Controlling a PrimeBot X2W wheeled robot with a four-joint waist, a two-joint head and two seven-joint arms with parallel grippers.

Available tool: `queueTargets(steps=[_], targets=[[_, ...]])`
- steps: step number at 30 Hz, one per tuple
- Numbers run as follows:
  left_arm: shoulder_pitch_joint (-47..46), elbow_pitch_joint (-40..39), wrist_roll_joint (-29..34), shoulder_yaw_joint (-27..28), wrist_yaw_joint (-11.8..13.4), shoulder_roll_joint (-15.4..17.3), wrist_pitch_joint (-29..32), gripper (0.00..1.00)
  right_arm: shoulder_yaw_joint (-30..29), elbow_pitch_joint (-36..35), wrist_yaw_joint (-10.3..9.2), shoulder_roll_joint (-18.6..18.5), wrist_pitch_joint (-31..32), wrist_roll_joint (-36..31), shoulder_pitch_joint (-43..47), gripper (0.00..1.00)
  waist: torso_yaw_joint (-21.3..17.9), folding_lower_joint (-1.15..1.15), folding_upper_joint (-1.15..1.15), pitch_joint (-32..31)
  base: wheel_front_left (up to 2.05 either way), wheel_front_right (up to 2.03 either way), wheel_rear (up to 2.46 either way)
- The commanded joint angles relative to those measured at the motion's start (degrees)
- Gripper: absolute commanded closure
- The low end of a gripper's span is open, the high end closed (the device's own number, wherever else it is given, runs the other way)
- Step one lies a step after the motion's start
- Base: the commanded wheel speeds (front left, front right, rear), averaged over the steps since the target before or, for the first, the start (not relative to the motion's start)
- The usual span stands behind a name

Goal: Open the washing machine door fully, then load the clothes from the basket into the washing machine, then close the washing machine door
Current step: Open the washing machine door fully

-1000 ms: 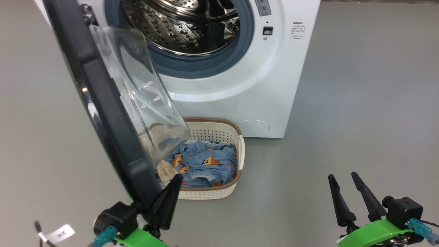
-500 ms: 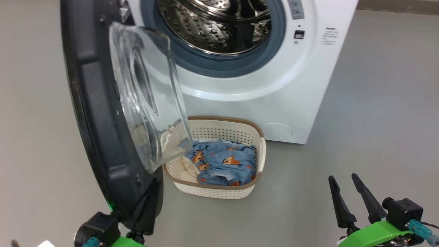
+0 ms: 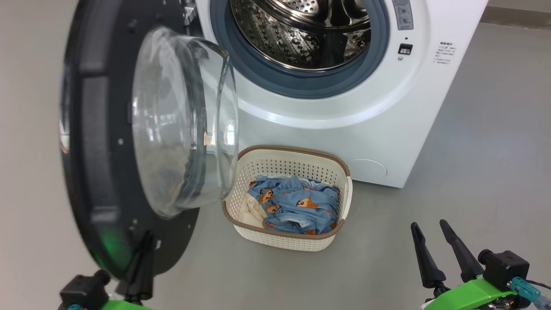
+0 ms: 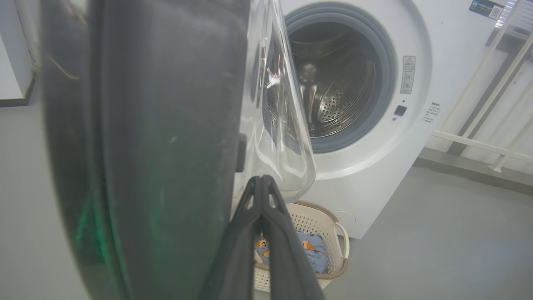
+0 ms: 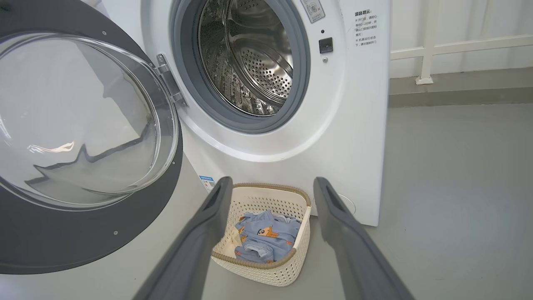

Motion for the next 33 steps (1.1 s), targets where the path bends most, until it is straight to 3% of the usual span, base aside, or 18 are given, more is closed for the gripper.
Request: queueTargets(steps=[1,12,18,33], targets=[[-1.99,0.17,-0.40,3.90,0.62,1.47,-0.36,1.00,1.74,-1.17,0.10,-0.19,-0.68,0.23,-0.27,0.00,-0.30,0.00,0.00,0.21,0.00,0.00,0.00],[-9.22,8.47,-1.61,17.51,0.71,3.05,-0.36,1.00,2.44,-0.53,0.10,-1.54,-0.68,0.46,-1.83,0.00,-3.37,0.00,0.00,2.46,0.00,0.00,0.00],[-12.24,10.44,-2.14,25.17,2.41,3.51,-0.36,1.00,2.55,-0.53,0.10,-1.93,-0.68,0.45,-2.34,0.00,-4.67,0.00,0.00,3.46,0.00,0.00,0.00],[-20.00,20.06,-0.63,36.59,0.88,8.60,-0.36,1.00,3.18,-0.13,0.10,-1.74,-0.68,0.42,-3.77,0.00,-6.12,0.00,0.00,4.78,0.00,0.00,0.00]])
